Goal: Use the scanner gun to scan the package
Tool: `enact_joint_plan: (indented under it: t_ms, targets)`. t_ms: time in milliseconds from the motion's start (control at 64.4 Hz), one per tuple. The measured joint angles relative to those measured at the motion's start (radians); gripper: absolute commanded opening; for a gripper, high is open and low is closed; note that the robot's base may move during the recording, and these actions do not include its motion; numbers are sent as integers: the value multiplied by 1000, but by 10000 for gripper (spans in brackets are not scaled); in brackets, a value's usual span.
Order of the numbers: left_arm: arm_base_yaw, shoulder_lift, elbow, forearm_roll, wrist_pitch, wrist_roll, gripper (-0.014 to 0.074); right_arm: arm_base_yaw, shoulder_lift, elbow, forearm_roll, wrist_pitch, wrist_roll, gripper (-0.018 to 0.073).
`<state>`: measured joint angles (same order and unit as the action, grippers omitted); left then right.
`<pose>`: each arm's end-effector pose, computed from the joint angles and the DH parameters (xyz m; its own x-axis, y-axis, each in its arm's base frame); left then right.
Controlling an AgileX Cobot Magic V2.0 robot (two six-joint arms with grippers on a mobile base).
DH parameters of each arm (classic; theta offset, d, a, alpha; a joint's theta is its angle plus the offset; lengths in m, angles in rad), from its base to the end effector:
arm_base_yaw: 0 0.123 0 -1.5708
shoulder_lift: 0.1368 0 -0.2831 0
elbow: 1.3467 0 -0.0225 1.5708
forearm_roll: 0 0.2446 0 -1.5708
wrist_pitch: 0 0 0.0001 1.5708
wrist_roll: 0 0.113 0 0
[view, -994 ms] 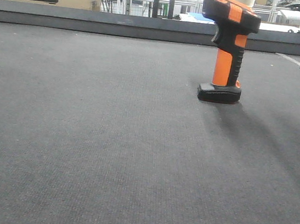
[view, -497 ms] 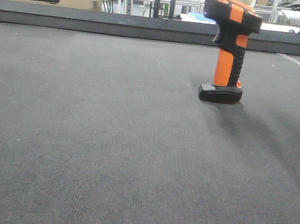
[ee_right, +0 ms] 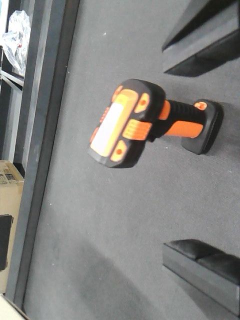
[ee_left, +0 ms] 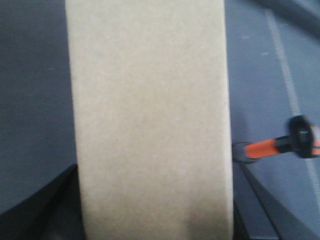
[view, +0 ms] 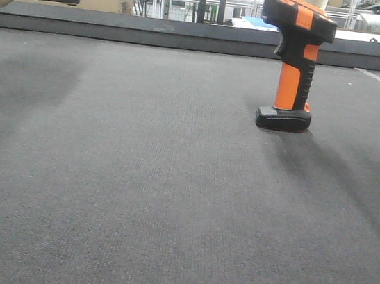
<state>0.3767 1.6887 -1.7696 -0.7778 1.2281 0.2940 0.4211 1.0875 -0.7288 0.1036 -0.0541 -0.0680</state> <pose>0.3611 0.0625 0.3917 -0.7520 -0.3182 -0.5773 0.0680 0.8337 -0.5480 0.2338 0.1040 0.3209 -0.2112 -0.0558 -0.9758 -0.3965 0.9174 0.0334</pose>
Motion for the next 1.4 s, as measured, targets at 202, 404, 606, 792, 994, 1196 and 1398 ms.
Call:
enact_joint_plan:
  t_ms: [202, 404, 606, 792, 994, 1196, 1398]
  targets:
    - [-49, 0, 0, -15, 0, 0, -111, 0, 85, 87, 29, -219, 0, 569]
    - [-98, 0, 0, -19, 0, 0, -111, 0, 247, 89, 90, -428, 0, 569]
    - [-132, 0, 0, -21, 0, 0, -111, 0, 400, 91, 132, -616, 0, 569]
    - [-137, 0, 0, -21, 0, 0, -111, 0, 501, 91, 173, -749, 0, 569]
    - [-137, 0, 0, -21, 0, 0, -111, 0, 576, 86, 201, -814, 2, 569]
    - [-137, 0, 0, -21, 0, 0, -111, 0, 619, 17, 201, -810, 4, 569]
    - [-137, 0, 0, -21, 0, 0, -111, 0, 666, -69, 201, -742, 4, 569]
